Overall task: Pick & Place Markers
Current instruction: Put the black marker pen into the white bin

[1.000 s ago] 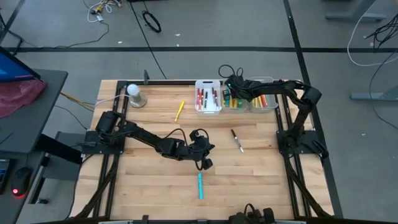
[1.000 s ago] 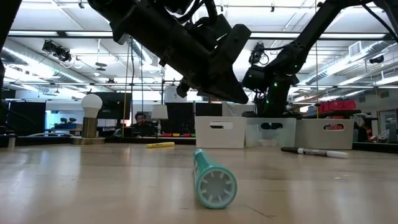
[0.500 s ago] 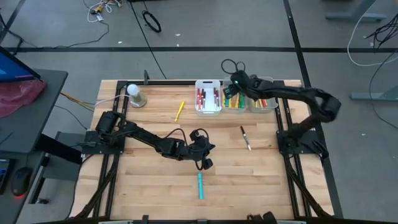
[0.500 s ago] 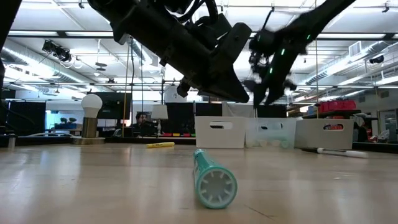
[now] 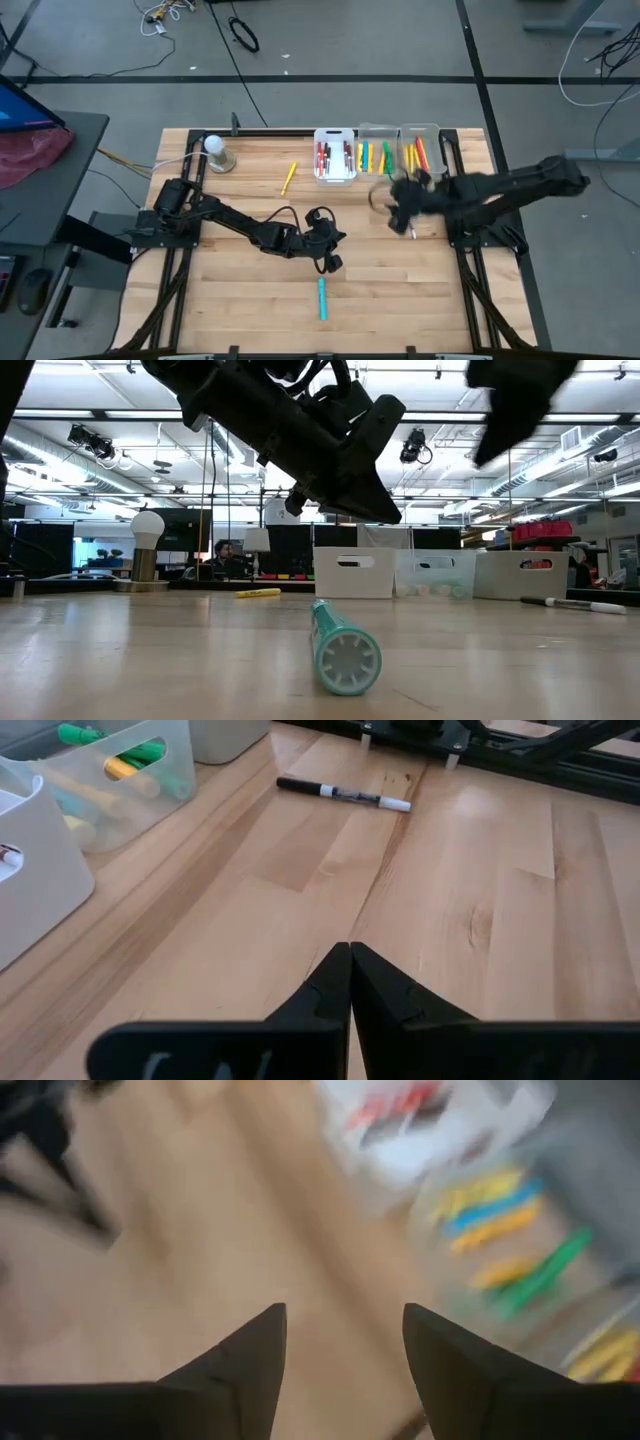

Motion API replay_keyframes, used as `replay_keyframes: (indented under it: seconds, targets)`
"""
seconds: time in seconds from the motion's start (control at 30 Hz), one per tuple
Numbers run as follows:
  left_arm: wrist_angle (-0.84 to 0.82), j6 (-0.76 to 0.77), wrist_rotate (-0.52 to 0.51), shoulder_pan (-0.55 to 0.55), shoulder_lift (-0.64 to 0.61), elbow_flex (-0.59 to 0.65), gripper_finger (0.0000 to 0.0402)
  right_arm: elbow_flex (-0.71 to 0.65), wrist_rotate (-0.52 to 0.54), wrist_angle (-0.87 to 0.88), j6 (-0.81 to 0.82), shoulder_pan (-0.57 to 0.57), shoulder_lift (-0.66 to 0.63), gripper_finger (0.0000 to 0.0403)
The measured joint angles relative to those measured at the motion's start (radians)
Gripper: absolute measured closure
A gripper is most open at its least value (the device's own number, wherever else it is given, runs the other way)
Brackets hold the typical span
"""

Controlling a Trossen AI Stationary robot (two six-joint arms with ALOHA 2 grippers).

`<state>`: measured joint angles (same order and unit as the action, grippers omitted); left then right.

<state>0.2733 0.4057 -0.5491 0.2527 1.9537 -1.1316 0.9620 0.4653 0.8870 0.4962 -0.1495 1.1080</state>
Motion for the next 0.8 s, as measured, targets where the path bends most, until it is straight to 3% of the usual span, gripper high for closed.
replay_keyframes:
  seconds: [0.13,0.3,0.43,0.57,0.8]
  targets:
    - [0.001,0.000,0.000,0.000,0.000,0.000,0.0388,-0.091,-0.003,0.157,0.393,-0.136,0.011,0.0210]
    - [0.005,0.000,0.000,0.000,0.000,0.000,0.0388,-0.311,-0.164,0.221,0.737,-0.145,0.012,0.0215]
    - [0.009,-0.007,0.000,-0.003,0.000,0.000,0.0388,-0.400,-0.199,0.068,0.721,-0.079,0.025,0.0202]
    - [0.013,-0.009,0.000,-0.008,0.000,0.000,0.0388,-0.451,-0.204,0.064,0.703,0.027,0.064,0.0197]
    - [0.013,-0.009,0.000,-0.007,0.000,0.000,0.0388,-0.499,-0.218,0.003,0.593,0.190,0.167,0.0226]
